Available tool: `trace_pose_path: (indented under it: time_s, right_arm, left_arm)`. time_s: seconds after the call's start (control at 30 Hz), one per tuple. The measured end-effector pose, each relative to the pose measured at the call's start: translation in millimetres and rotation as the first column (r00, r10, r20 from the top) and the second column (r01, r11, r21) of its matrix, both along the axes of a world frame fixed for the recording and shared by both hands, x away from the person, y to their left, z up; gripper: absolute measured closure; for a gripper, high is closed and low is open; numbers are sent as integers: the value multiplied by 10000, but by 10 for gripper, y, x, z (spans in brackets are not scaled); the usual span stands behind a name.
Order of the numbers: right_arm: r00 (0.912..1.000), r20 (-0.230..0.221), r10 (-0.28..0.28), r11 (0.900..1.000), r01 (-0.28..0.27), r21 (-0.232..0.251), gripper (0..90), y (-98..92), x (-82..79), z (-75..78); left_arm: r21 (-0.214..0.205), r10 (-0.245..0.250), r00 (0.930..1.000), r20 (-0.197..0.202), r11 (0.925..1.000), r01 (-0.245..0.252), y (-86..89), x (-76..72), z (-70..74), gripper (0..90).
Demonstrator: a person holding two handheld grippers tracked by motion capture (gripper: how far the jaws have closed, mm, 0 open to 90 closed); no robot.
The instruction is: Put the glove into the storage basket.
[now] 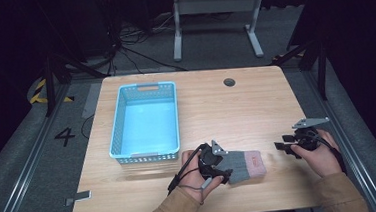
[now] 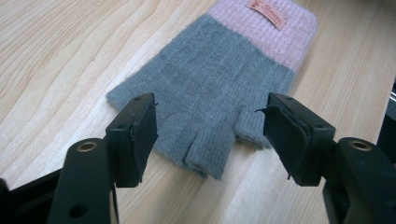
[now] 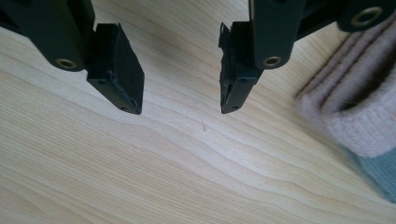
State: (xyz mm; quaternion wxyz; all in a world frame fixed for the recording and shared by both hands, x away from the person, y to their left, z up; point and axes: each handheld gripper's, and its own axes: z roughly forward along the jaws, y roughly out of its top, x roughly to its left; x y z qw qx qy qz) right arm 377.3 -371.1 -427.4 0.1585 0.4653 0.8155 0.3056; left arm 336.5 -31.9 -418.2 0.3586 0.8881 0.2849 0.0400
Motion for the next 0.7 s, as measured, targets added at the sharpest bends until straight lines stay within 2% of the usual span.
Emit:
trace_pose_path:
  time_s: [0.23,0.43,0.57,0.7]
  right_arm:
    - [9998,52,-189,9998,189,70,499,-34,-6,5]
    - [9998,111,-193,9998,192,112,497,-61,-7,13]
    - [9997,133,-212,9996,210,188,492,-75,-8,16]
    - [9996,167,-229,9994,224,272,491,-81,-11,28]
  left_arm:
    - [-97,138,9997,198,9999,-136,-110,62,8,276]
    - [-258,110,9981,605,9996,-94,-212,131,-30,180]
    - [-298,143,9984,556,9995,-126,-269,175,-78,177]
    - [-156,266,9987,426,9995,-260,-334,186,-121,182]
